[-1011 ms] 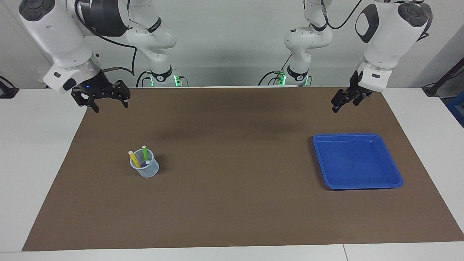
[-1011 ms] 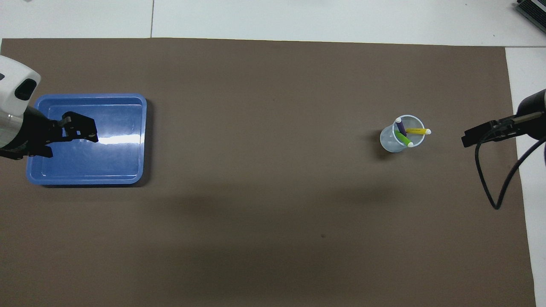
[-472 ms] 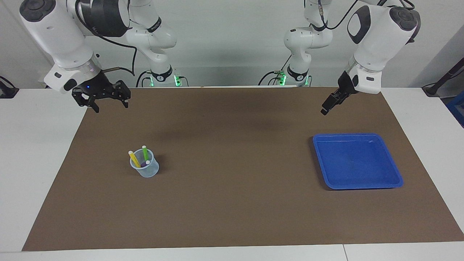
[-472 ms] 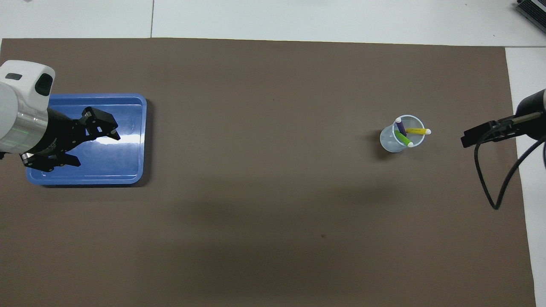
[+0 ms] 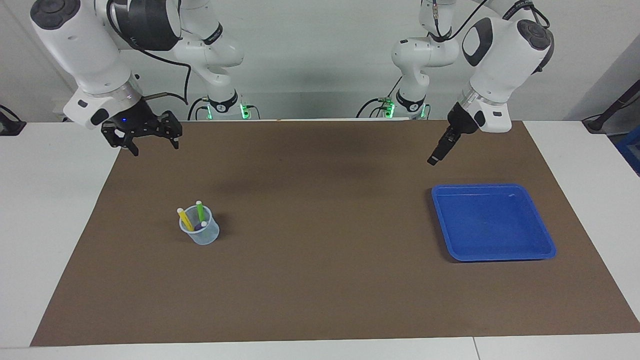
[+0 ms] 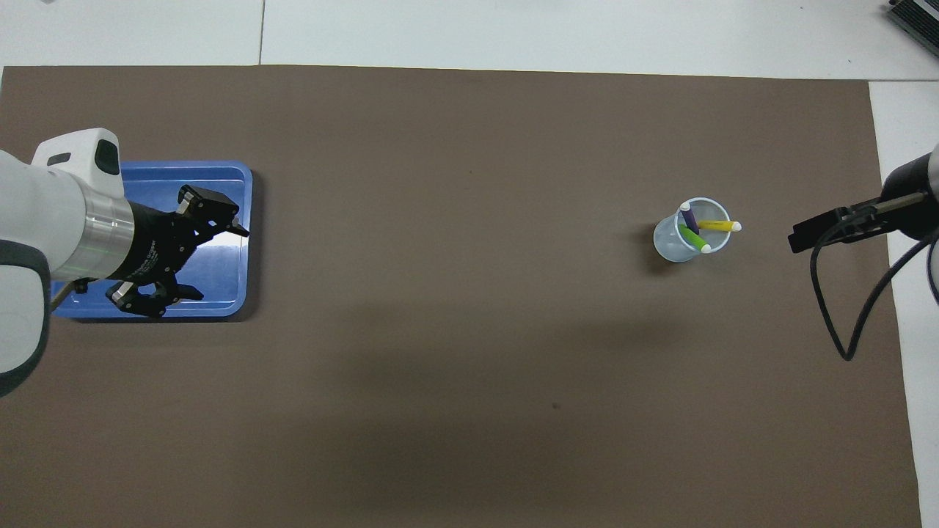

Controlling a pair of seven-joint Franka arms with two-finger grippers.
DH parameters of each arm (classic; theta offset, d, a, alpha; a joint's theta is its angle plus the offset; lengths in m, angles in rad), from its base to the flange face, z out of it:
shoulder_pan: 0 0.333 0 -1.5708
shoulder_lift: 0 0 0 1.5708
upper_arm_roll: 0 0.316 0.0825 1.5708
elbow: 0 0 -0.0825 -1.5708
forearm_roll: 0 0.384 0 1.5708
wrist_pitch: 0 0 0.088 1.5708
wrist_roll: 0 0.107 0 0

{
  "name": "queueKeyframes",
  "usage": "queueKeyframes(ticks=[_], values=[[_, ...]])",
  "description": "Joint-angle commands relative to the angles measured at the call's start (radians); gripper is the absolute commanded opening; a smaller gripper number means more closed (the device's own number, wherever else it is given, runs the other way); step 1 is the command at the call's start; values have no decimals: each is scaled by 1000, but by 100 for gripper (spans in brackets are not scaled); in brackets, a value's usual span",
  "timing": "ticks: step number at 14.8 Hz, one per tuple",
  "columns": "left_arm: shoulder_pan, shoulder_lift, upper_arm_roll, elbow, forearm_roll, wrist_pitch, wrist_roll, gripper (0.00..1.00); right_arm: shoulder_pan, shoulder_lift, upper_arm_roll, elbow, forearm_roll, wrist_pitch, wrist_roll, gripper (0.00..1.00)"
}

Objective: Right arm passes pens to left for tray arrangement
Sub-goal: 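Raise the left gripper off the tray while the right gripper reaches the cup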

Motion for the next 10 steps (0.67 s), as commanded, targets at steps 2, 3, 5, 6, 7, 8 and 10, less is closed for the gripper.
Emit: queueKeyframes(ticks=[2, 3, 5, 6, 7, 8, 10], values=[[-14, -49, 15, -69, -58, 73, -137, 100, -27, -26, 9, -42, -11, 20, -15, 100], [-14, -49, 15, -71, -62, 87, -175, 100, -27, -26, 9, -56, -11, 23, -20, 100], [-27, -49, 13, -78, -62, 111, -221, 100, -18, -20, 9, -96, -9, 64, -20, 100], [-37, -49, 13, -80, -63, 120, -243, 100, -13, -19, 9, -125, -9, 108, -20, 100], [-41, -49, 13, -83, -63, 140, -278, 100, -12, -16, 9, -149, -9, 148, -21, 100], [-58, -49, 13, -86, -63, 156, -331, 100, -10, -6, 9, -169, -9, 188, -29, 100], [-70, -49, 13, -88, -63, 159, -405, 100, -9, 43, 9, -183, -9, 260, -70, 100]])
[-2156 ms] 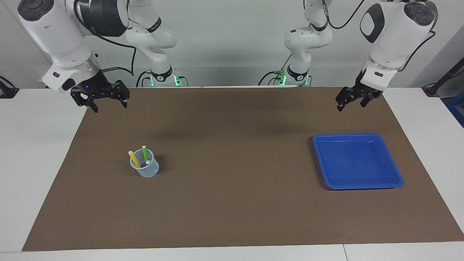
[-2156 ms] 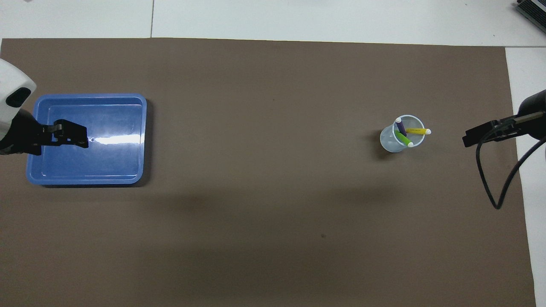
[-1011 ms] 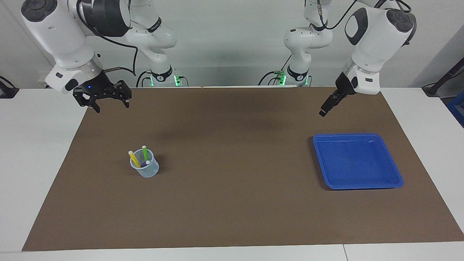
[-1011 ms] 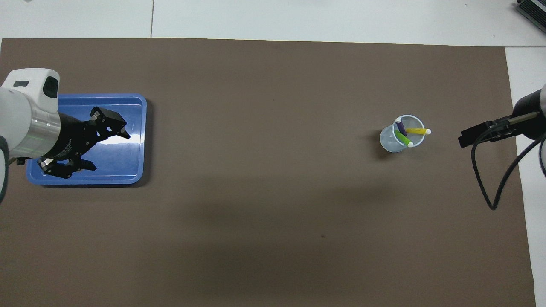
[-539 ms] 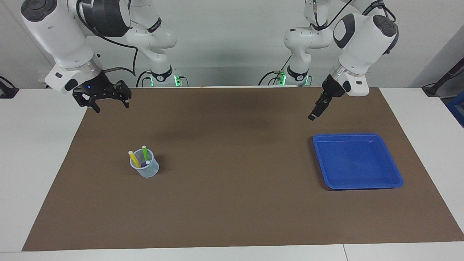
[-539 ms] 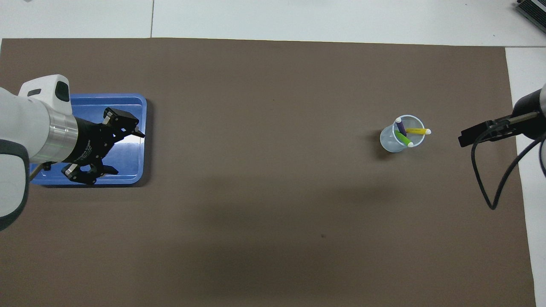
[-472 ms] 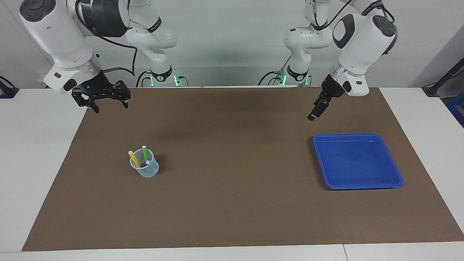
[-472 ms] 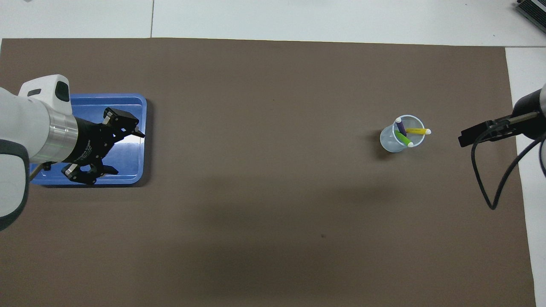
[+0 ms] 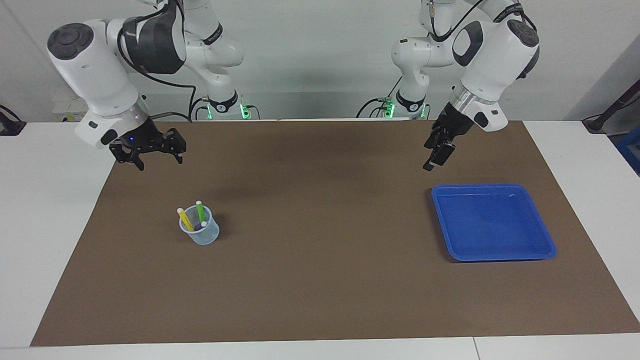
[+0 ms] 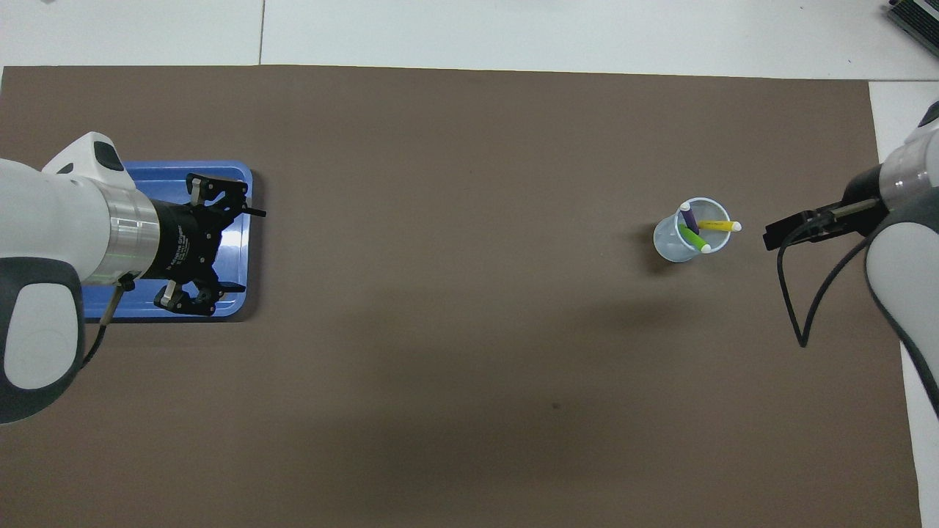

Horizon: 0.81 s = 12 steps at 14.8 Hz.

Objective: Right arm passes pens to left for tray arrangement
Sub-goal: 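Raise the left gripper off the tray while the right gripper reaches the cup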

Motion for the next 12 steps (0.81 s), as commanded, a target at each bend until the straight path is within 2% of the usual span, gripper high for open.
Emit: queueKeyframes(ticks=[1, 6, 12], values=[[-46, -34, 13, -47, -13, 33, -92, 100, -3, 52, 3, -34, -11, 94, -52, 100], [-79, -33, 13, -47, -13, 59, -199, 100, -3, 138, 3, -35, -11, 201, -55, 99], [-99, -30, 14, -49, -13, 104, -276, 100, -3, 172, 3, -87, -11, 292, -54, 73]])
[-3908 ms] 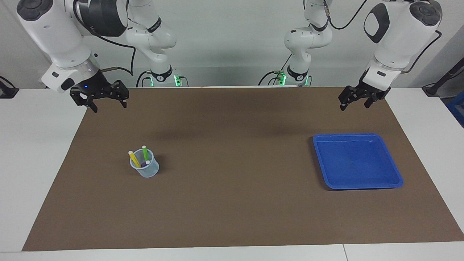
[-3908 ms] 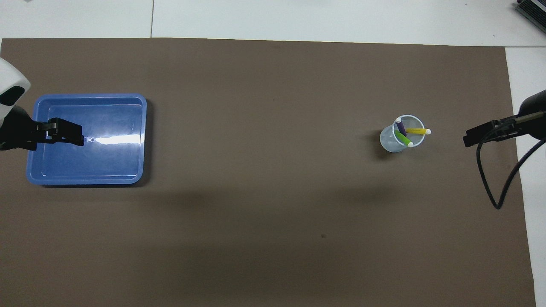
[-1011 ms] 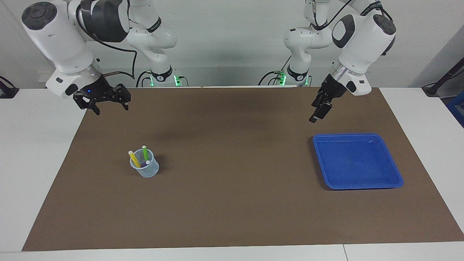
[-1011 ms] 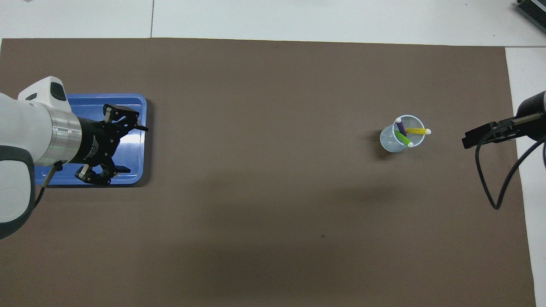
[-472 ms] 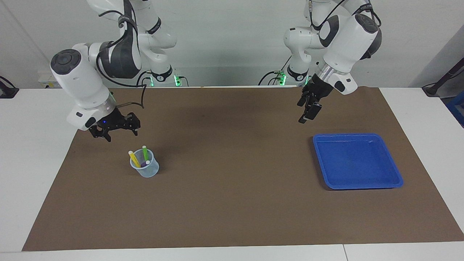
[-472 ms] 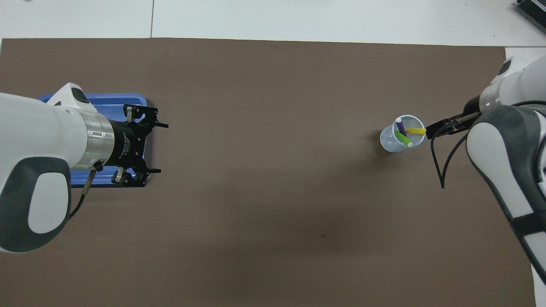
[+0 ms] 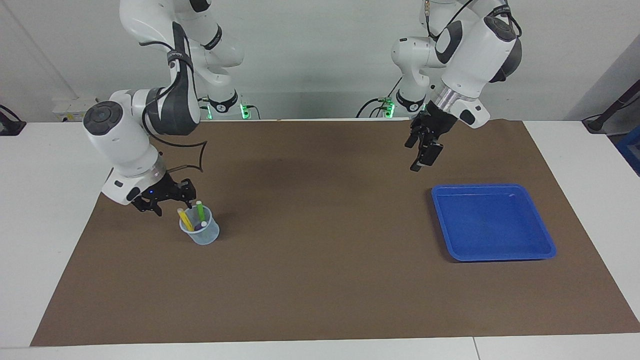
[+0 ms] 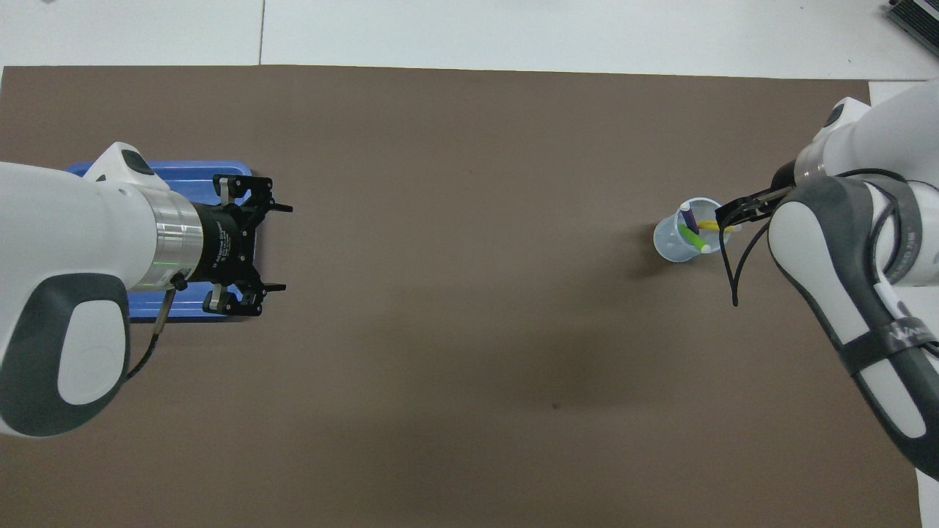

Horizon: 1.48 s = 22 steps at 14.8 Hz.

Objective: Right arm passes pens to left for tray arrangement
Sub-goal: 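Grasp the yellow pen in the cup with the right gripper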

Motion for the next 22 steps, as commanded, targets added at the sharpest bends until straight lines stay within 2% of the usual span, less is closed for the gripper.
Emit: queueKeyframes(ticks=[1, 5, 8, 15, 17, 20, 22], values=[[-26, -29, 13, -41, -12, 33, -29, 100, -3, -10, 3, -45, -11, 35, -16, 66], [-35, -32, 12, -42, -12, 26, -33, 100, -3, -24, 3, -100, -11, 70, -16, 56], [-98, -40, 13, -62, -9, 27, -44, 100, -3, -25, 3, -102, -11, 67, -16, 46], [-99, -43, 10, -93, -11, 118, -164, 100, -3, -24, 3, -99, -12, 66, -18, 36], [-101, -41, 10, -93, -11, 133, -188, 100, -3, -24, 3, -99, -12, 66, -18, 30], [-110, -41, 10, -101, -11, 139, -190, 100, -3, -24, 3, -95, -14, 66, -38, 10], [-109, -41, 10, -101, -11, 139, -190, 100, -3, -22, 3, -88, -14, 58, -41, 3]])
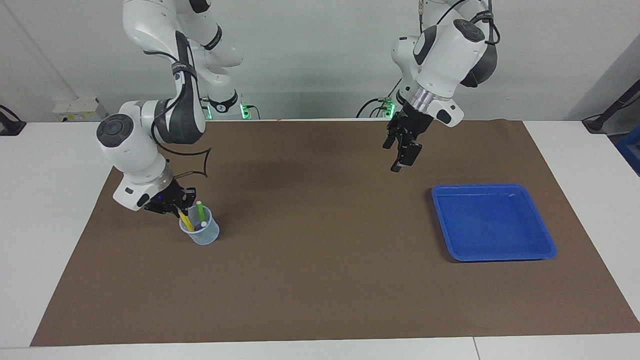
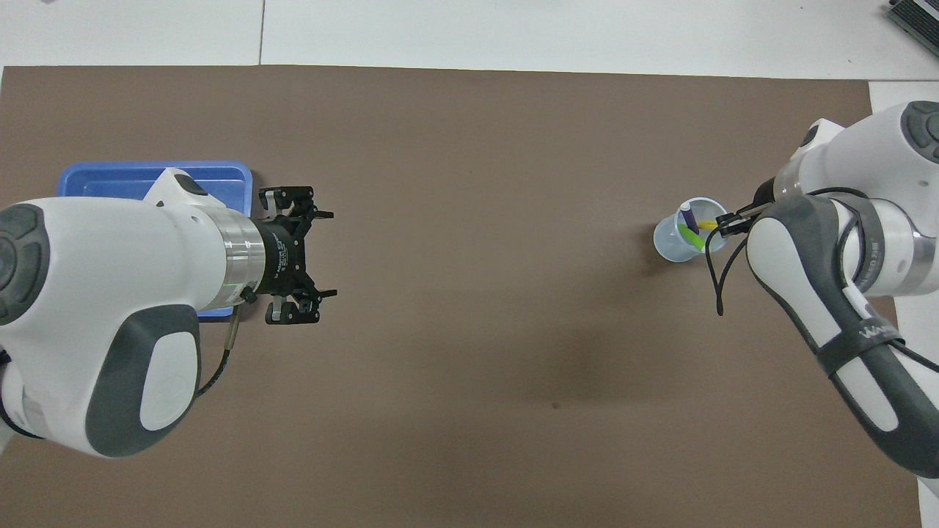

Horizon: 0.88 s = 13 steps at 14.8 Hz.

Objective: Right arm passes pens to left for tray arrangement
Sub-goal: 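Grasp the yellow pen in the cup with the right gripper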

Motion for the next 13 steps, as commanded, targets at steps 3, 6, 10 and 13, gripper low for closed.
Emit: queueKeyframes(ticks=[3, 6, 10, 13], values=[[-17, -38, 11, -46, -11, 28, -15, 100, -5, -12, 2, 26, -14, -30, -28, 1], [-18, -36, 11, -46, -11, 36, -25, 100, -5, -16, 2, 106, -14, -140, -28, 1], [-24, -36, 11, -46, -11, 35, -25, 100, -3, -41, 4, 212, -11, -306, -27, 0], [-46, -38, 11, -52, -11, 33, -25, 100, -5, -52, 21, 327, 6, -455, -20, 0]])
